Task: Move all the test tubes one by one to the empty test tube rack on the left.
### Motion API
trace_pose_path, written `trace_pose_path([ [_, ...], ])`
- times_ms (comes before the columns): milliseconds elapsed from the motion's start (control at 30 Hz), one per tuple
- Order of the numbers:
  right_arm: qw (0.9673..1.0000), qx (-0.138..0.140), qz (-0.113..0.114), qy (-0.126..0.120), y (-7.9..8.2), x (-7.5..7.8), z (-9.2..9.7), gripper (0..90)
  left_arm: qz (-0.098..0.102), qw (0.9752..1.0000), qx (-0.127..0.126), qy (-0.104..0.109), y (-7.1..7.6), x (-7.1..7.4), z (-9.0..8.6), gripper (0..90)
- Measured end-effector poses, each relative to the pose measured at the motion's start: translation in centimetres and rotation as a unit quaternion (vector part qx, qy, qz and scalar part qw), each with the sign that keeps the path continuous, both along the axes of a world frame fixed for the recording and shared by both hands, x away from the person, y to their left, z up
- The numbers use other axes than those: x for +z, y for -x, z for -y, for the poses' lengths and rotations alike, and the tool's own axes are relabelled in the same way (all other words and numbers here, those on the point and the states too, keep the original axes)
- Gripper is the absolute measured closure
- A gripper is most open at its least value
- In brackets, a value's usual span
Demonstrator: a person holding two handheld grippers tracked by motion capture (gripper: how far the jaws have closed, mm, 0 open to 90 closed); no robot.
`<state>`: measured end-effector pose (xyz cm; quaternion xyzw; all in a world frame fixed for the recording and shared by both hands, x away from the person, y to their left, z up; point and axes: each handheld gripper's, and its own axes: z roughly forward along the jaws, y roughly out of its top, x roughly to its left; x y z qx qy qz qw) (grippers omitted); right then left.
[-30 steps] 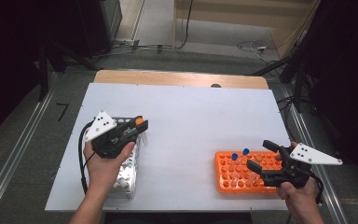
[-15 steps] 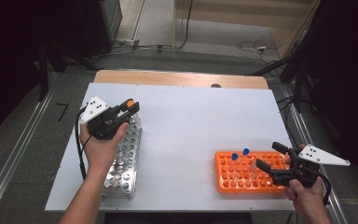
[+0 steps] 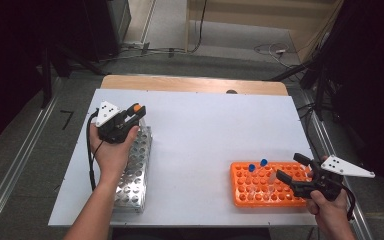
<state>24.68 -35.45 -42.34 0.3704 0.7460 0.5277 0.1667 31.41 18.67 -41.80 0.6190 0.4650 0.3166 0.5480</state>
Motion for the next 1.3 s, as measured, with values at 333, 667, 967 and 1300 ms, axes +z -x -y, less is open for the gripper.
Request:
trace_pose_path([
  [333,1.0000,-0.005,-0.002,0.006,-0.1,-0.3,0.0,3.7,-0.041,0.9990,0.004,-0.020,-0.2,-1.5,0.5,70.6],
  [667,0.9999,-0.007,-0.007,0.010,-0.2,-0.7,0.1,3.7,-0.077,0.9961,-0.012,-0.040,-0.3,-1.9,0.7,69.5],
  [967,0.9998,0.000,-0.008,0.016,-0.3,-1.0,0.1,3.8,-0.092,0.9955,-0.017,-0.016,0.1,-1.7,0.5,50.9],
  [1300,0.9988,0.005,-0.034,0.035,-0.7,-2.2,0.0,12.4,-0.071,0.9961,-0.053,-0.004,2.7,0.2,1.5,19.5],
])
